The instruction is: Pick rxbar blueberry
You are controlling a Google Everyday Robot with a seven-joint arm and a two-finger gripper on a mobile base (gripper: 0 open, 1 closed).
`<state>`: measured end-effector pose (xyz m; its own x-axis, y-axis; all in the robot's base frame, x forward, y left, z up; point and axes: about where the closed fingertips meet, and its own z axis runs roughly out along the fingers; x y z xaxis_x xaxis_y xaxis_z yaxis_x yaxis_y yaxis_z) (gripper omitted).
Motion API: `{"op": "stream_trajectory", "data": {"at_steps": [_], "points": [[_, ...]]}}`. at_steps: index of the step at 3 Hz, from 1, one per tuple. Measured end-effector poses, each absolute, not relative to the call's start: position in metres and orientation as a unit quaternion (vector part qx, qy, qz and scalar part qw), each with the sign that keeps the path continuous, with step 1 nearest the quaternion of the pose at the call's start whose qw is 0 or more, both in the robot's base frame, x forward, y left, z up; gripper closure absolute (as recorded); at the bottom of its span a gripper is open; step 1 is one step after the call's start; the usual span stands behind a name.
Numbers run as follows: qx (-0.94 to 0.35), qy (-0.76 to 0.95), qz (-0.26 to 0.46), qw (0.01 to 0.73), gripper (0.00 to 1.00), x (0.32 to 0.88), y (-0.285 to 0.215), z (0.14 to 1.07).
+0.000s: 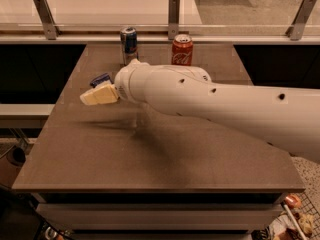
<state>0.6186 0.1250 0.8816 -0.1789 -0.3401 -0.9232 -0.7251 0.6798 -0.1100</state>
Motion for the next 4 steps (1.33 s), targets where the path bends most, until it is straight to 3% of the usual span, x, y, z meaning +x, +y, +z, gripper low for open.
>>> {"op": "stream_trajectory", "data": {"at_steps": [4], "points": [[-0.315,0.773,0.211,0.509,0.0,0.657,0.162,0.818]]}}
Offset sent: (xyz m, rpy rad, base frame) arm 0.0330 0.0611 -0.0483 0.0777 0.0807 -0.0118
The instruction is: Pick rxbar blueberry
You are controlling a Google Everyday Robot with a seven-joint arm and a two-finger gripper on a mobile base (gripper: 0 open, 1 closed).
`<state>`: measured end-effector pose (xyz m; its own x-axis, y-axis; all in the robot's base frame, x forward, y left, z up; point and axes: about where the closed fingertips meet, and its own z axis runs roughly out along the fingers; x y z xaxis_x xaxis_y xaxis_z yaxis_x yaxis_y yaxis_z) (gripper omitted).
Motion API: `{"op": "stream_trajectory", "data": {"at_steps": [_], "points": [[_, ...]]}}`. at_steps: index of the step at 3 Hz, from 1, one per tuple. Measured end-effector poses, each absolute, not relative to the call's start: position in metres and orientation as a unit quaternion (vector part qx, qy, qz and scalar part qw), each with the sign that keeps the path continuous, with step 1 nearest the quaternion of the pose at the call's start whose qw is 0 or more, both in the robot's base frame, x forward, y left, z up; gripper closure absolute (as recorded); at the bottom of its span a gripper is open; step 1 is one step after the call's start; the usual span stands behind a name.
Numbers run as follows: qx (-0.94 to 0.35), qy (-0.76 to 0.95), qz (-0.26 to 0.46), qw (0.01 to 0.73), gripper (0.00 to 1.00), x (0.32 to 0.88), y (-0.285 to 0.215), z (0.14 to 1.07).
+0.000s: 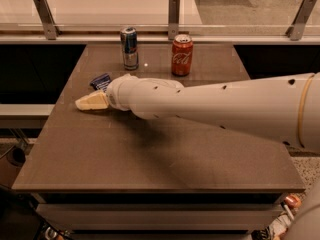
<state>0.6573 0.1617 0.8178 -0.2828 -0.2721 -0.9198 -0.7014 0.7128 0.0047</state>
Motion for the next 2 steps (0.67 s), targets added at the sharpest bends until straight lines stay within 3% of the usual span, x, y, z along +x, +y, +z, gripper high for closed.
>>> {"op": "stream_trajectory", "data": {"at_steps": [2], "points": [[-0.308,0.778,0.209,0.506,0.38,0.6673,0.1617,0.8091]]}}
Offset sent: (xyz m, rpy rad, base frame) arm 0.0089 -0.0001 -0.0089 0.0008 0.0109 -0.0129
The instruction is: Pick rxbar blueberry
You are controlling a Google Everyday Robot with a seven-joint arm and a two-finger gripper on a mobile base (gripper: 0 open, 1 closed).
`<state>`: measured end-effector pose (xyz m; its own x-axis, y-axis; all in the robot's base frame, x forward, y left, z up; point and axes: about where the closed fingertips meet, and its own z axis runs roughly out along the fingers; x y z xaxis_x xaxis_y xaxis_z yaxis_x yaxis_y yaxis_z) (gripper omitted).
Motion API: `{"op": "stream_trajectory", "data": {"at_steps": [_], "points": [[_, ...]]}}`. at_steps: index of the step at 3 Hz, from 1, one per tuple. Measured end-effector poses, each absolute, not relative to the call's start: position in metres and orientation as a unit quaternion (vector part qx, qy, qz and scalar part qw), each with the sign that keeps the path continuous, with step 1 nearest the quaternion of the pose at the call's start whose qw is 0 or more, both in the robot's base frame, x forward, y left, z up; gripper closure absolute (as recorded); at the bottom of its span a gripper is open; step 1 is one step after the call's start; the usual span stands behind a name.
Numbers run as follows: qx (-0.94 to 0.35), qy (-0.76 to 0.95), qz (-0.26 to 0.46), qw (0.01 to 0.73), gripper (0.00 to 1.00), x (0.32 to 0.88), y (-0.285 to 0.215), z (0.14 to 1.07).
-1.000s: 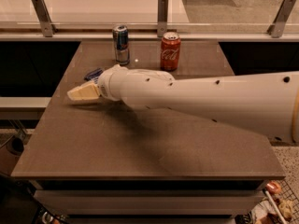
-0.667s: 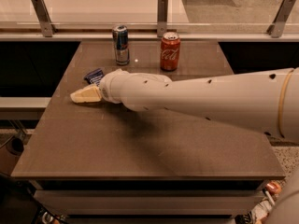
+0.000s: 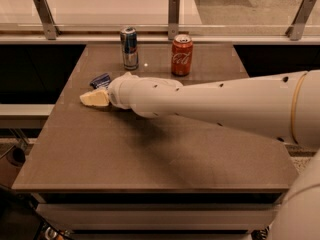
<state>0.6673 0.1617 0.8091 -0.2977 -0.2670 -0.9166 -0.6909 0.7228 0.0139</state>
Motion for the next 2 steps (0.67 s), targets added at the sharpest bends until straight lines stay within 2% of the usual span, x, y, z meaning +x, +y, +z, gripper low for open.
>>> {"op": "stream_trajectory", "data": {"at_steps": [2], "points": [[-0.308,0.778,0.209,0.506,0.84,0.6673,0.1616,0.817]]}}
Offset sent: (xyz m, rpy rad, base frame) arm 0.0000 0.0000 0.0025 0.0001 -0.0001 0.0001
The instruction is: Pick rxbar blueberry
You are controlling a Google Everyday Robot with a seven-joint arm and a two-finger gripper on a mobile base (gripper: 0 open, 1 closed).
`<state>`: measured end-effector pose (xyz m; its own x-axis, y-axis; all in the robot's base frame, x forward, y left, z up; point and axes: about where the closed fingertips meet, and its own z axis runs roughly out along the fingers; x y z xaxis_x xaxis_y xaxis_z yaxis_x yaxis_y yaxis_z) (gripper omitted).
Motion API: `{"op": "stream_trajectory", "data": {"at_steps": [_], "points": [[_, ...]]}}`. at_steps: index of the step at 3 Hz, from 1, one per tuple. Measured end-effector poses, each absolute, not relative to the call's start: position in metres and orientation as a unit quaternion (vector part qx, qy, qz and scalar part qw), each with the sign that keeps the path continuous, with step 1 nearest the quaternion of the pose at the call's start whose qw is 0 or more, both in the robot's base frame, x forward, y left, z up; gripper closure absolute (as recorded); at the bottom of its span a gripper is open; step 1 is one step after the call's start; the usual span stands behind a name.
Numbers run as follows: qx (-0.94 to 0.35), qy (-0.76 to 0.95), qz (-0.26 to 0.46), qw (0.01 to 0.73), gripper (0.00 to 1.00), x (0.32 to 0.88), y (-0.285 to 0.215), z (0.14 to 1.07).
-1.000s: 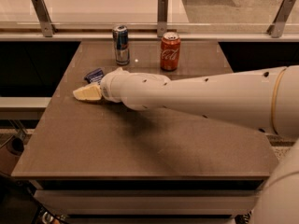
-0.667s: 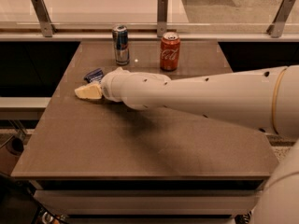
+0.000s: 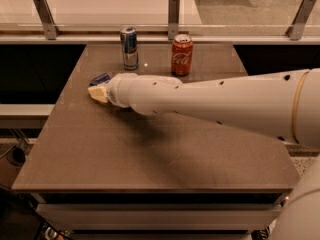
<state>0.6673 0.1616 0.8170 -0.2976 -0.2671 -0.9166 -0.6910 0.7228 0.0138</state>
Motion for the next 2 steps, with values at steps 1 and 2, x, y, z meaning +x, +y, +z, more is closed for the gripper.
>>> {"op": "stream_trajectory", "data": {"at_steps": [1,2], "points": [[-0.308,0.778,0.209,0.506,1.0,0.6673,0.1617,0.8187],[-0.308,0.778,0.209,0.507,1.0,0.6672,0.1617,0.8188]]}}
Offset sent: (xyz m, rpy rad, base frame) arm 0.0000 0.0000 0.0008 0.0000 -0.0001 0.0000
